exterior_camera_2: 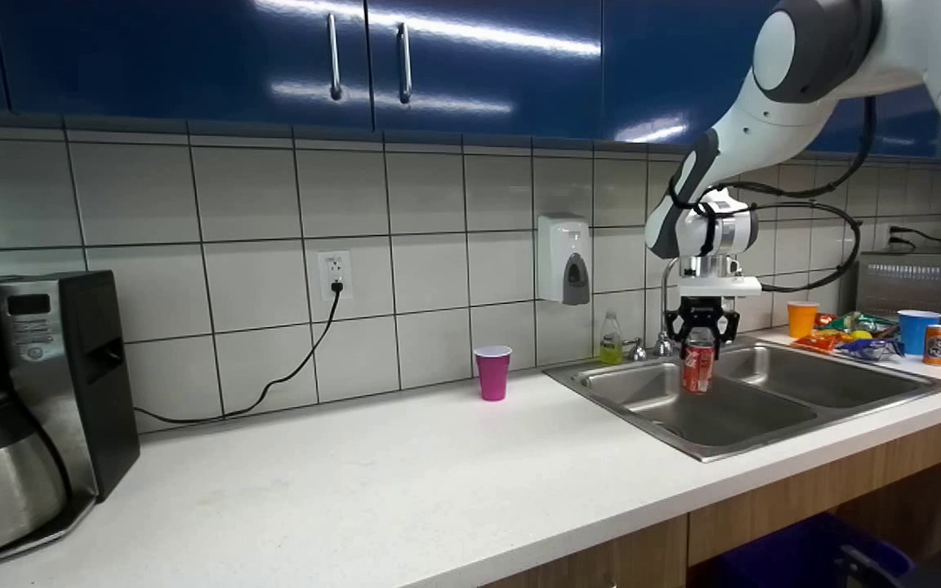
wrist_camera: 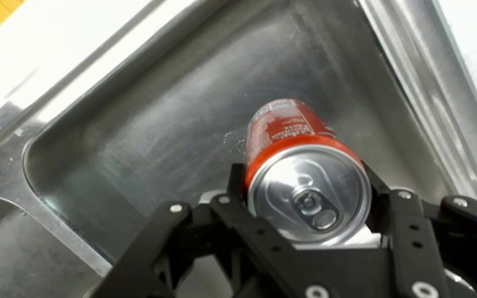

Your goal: Take the can out of the sink on the left.

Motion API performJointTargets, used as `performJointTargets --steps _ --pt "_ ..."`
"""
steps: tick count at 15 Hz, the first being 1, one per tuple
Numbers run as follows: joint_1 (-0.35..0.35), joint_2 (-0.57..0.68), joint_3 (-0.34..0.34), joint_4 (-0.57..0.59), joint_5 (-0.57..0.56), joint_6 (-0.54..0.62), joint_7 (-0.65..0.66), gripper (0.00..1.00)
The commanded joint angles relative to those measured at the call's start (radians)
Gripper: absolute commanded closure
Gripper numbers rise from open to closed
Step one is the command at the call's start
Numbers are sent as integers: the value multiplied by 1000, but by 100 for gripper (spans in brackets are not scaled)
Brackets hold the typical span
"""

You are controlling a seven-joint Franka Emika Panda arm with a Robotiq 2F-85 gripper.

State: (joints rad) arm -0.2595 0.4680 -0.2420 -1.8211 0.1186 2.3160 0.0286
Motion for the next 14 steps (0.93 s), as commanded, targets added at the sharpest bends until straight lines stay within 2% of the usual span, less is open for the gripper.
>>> performJointTargets --steps 1,7,14 --pt "33 -155 9 -140 -50 -44 18 61" --pt "117 -279 45 -277 -115 -64 31 61" --pt "207 -321 130 -381 -137 -45 42 61"
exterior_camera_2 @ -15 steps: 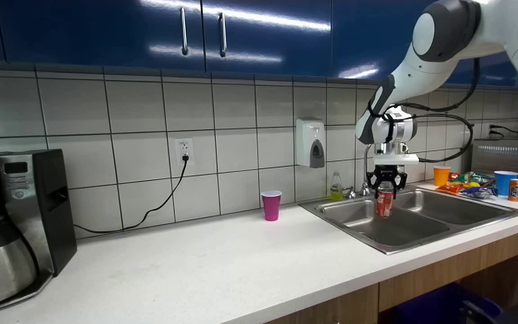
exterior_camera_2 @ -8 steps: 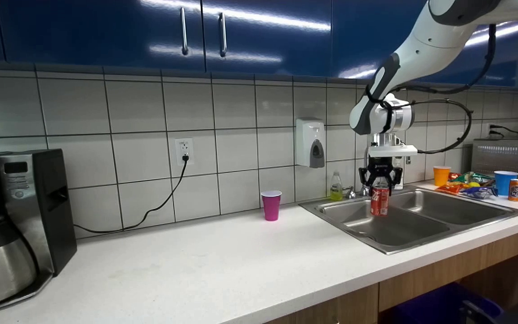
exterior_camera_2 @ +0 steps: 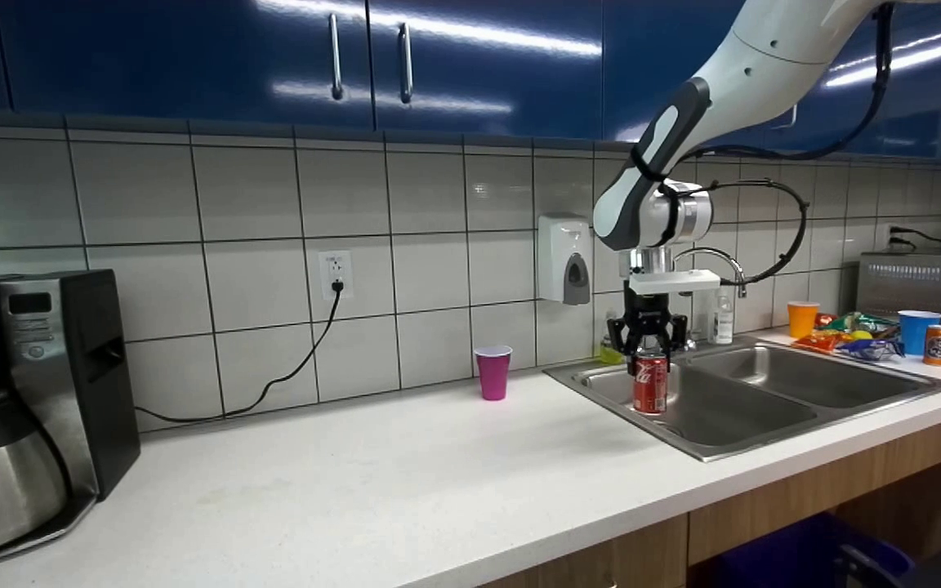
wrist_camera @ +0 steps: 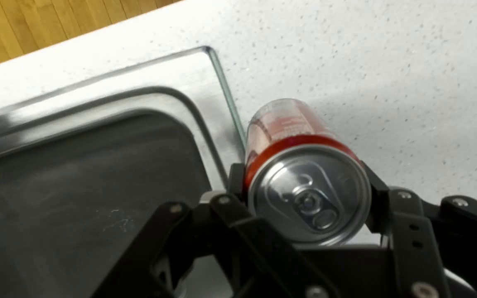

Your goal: Take the can out of the sink on the left.

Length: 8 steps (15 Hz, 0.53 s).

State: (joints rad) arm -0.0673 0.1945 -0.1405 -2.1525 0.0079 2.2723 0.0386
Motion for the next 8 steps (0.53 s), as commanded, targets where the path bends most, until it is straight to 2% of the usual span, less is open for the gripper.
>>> performJointTargets --steps 1,8 --pt "21 -45 36 -59 -21 5 30 61" --pt "17 12 44 -89 -3 81 19 61"
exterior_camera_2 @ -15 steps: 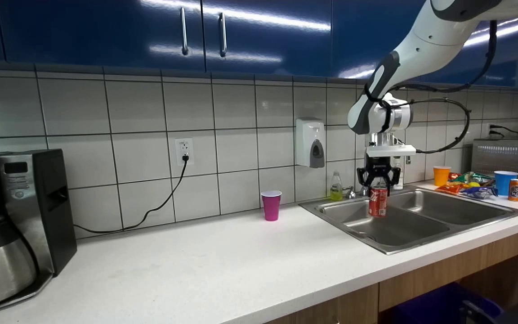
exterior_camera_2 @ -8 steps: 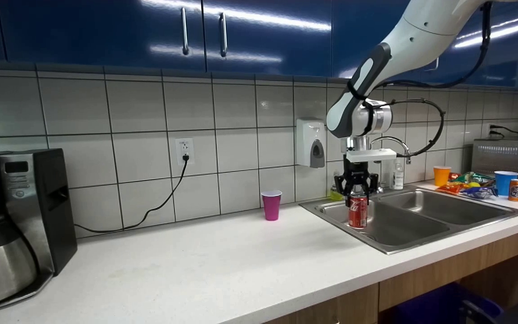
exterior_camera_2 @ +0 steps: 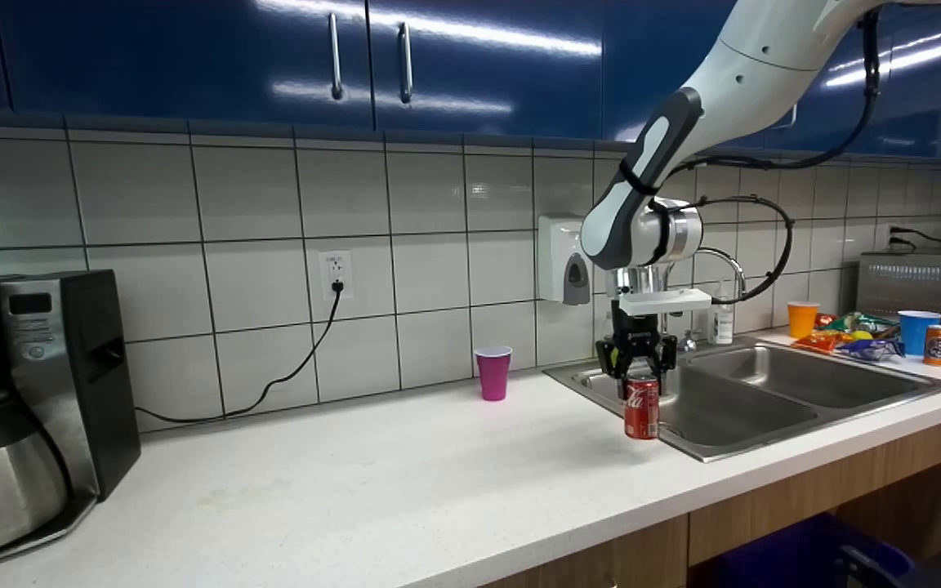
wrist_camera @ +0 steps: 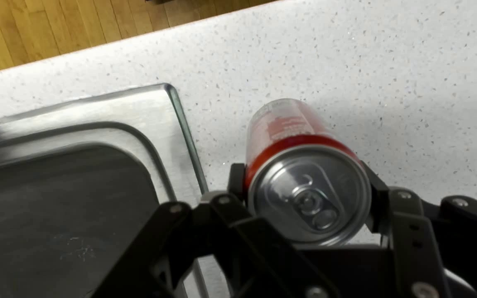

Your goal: Take the can out of the sink on the left.

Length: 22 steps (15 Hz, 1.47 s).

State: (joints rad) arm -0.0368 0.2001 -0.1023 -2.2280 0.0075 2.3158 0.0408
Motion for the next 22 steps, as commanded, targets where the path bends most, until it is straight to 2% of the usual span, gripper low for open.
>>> performJointTargets --steps 1,11,12,13,14,16,22 --pt "-15 16 5 -15 -4 49 17 61" --pt "-11 74 -1 -18 -14 134 27 61" --pt "-10 74 -3 -19 -17 135 29 53" --pt "-10 74 -3 -20 -18 133 30 11" --pt "-11 72 -3 -22 -17 130 29 10" --pt "-11 57 -4 -28 -16 115 28 1" --pt "-12 -43 -9 -54 -20 51 27 0"
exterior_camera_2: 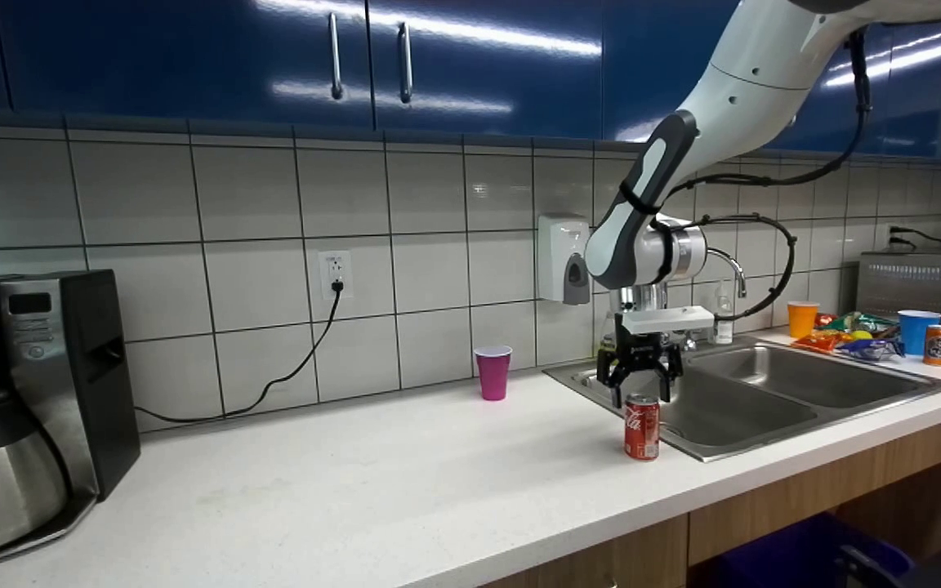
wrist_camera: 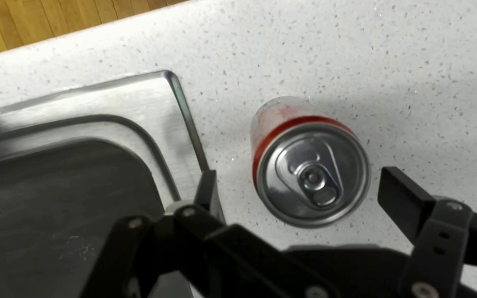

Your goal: Take the can out of the sink on the left.

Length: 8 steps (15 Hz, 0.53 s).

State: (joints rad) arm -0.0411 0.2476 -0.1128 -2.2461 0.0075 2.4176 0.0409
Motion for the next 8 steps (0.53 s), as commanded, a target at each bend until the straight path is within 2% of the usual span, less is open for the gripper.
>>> performJointTargets --steps 1,8 --pt "-8 -109 0 -40 -22 -62 27 0" --pt "-24 -227 -13 -57 -25 -132 32 0"
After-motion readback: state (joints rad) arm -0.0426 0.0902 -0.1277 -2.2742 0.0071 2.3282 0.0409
